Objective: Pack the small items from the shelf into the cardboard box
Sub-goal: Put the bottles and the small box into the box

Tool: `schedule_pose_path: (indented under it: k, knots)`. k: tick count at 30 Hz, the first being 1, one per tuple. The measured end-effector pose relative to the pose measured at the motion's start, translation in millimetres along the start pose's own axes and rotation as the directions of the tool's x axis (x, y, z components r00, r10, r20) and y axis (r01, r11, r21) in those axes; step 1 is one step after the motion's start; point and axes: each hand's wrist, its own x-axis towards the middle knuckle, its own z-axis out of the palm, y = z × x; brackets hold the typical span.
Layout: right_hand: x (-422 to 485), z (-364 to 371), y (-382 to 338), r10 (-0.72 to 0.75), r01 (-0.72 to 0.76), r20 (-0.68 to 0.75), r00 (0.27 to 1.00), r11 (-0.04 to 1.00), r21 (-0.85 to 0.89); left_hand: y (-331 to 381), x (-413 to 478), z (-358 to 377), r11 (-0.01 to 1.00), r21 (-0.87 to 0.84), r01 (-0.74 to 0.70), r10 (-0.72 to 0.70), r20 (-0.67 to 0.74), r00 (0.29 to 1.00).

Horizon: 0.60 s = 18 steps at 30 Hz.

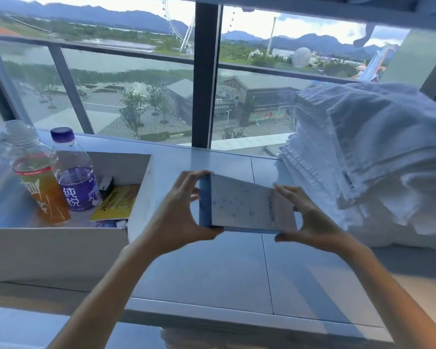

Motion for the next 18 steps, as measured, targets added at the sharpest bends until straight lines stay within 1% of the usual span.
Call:
schedule_pose_path:
  k: [2, 4, 6, 8, 9, 11, 15, 17, 18]
  knots:
    - [4, -14, -19, -0.029, 0.038, -0.062, 0.998, 0.987, 0.154, 8, -3, -22, 0.999, -0.042, -0.005, 0.005, -0.011, 1.000]
    - [12, -20, -41, -0.026, 0.056, -0.099, 0.995, 0.947, 0.316, 11, -8, -47, 0.989, -0.145, 0.018, -0.019, -0.007, 1.000]
    - [24, -20, -62, 0.005, 0.059, -0.145, 0.989, 0.899, 0.433, 10, -14, -74, 0.961, -0.271, 0.056, -0.054, 0.015, 0.998]
    - [41, -14, -85, 0.042, 0.051, -0.161, 0.986, 0.844, 0.533, 3, -21, -102, 0.948, -0.315, 0.049, -0.053, -0.003, 0.999]
    - [50, -10, -96, 0.046, 0.049, -0.154, 0.987, 0.827, 0.560, -2, -24, -115, 0.947, -0.317, 0.047, -0.056, -0.020, 0.998]
    - [68, 2, -119, 0.041, 0.052, -0.155, 0.987, 0.831, 0.553, -13, -29, -139, 0.946, -0.314, 0.079, -0.094, -0.033, 0.995]
    - [101, 33, -169, 0.001, 0.107, -0.197, 0.980, 0.837, 0.537, -30, -47, -198, 0.914, -0.338, 0.225, -0.228, 0.032, 0.973]
    - [115, 52, -190, -0.013, 0.120, -0.203, 0.979, 0.845, 0.521, -34, -52, -229, 0.909, -0.332, 0.254, -0.268, 0.001, 0.963]
    - [121, 61, -199, -0.015, 0.119, -0.203, 0.979, 0.852, 0.509, -37, -54, -242, 0.921, -0.288, 0.261, -0.282, -0.032, 0.959]
